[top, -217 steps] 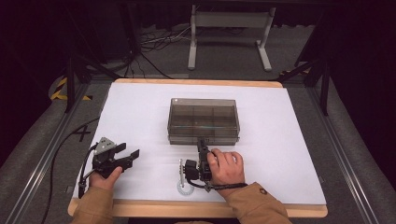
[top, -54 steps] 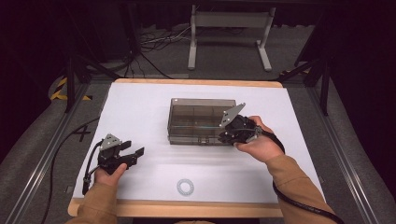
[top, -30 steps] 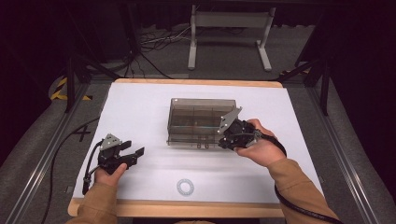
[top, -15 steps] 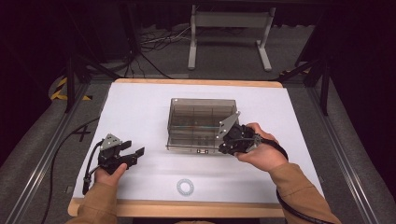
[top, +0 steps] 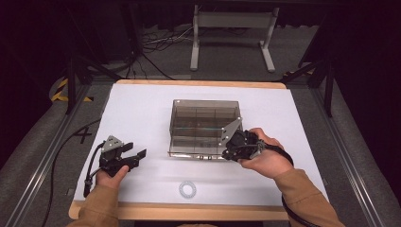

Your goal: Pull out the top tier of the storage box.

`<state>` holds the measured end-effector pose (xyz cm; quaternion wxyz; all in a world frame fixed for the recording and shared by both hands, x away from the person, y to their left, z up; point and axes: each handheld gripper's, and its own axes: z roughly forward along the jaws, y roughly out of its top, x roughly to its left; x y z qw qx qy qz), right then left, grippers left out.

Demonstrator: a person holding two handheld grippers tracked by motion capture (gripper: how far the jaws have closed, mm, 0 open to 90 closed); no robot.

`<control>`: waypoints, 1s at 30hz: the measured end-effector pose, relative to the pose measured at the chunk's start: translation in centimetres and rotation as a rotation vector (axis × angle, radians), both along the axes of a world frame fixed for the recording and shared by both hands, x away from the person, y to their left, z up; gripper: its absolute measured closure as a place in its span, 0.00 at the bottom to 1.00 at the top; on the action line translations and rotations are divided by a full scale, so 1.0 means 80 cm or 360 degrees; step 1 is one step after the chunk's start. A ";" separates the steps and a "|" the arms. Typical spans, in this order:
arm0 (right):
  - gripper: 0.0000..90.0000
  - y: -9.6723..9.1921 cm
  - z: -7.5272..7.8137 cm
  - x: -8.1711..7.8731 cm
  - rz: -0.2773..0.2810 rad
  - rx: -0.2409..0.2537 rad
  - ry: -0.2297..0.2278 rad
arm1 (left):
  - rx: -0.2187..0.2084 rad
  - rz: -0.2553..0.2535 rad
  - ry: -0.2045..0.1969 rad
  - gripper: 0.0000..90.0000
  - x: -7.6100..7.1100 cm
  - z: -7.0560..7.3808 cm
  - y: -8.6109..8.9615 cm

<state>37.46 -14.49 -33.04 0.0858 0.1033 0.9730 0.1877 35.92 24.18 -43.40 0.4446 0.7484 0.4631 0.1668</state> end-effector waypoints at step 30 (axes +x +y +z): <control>0.94 0.006 -0.008 -0.005 -0.0009 -0.0068 0.0003 | -0.0001 -0.0011 0.0001 0.40 0.001 0.000 -0.001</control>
